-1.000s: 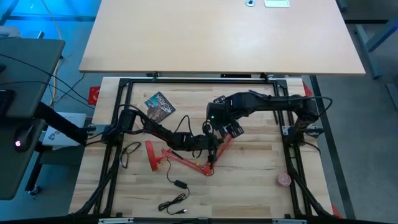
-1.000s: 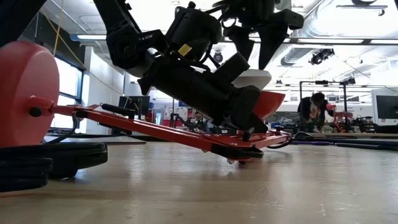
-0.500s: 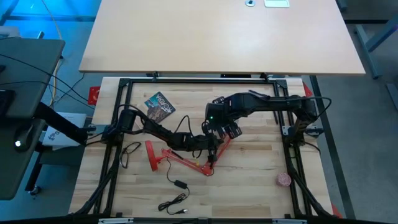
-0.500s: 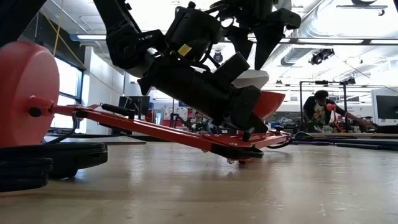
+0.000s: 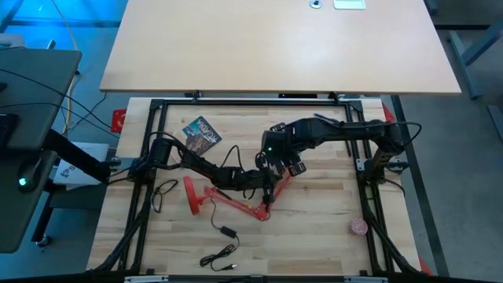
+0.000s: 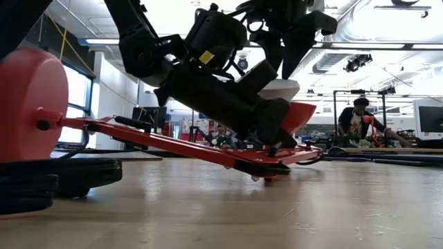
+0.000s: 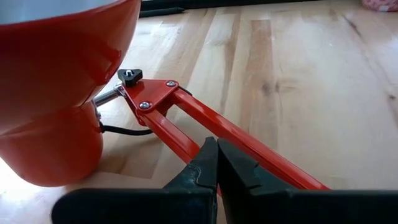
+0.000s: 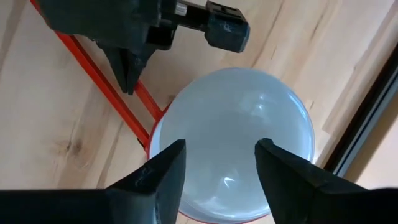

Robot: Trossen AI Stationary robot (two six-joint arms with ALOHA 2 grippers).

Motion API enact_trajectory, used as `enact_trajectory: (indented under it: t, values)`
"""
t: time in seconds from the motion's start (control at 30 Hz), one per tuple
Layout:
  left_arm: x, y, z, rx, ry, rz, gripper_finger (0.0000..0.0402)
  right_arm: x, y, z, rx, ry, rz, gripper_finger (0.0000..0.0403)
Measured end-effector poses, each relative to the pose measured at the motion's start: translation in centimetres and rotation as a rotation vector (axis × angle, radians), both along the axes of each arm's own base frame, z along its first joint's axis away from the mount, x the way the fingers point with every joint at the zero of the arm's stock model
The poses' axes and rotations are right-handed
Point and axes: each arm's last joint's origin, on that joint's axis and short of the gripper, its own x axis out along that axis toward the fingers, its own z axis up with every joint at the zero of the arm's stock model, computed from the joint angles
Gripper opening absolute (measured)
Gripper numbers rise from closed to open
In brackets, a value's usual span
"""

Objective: Screw lightbulb
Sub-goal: Insert the lightbulb into the red lamp

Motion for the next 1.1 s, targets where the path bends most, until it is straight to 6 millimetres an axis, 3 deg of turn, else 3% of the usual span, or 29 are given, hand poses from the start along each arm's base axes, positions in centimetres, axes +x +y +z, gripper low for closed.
enact_trajectory:
  t: [0.27,0.67,0.97,1.1]
  values:
    - [0.0,-0.2,0.1,0.019,-0.026,0.003,0.0000,0.0,-0.8,0.0,-0.002,-0.016,-0.093,0.0154]
    - [0.0,-1.0,-1.2,-0.007,-0.021,0.033,0.0000,0.1,-2.0,-0.3,0.185,-0.093,-0.502,0.0007]
    - [-0.1,-2.0,-1.4,-0.058,-0.088,0.106,0.0000,0.0,-3.3,-0.5,0.232,-0.139,-0.901,0.0001]
    - [-0.1,-2.3,-0.5,-0.066,-0.096,0.089,0.0000,-0.4,-3.5,0.8,0.266,-0.169,-0.977,0.0001]
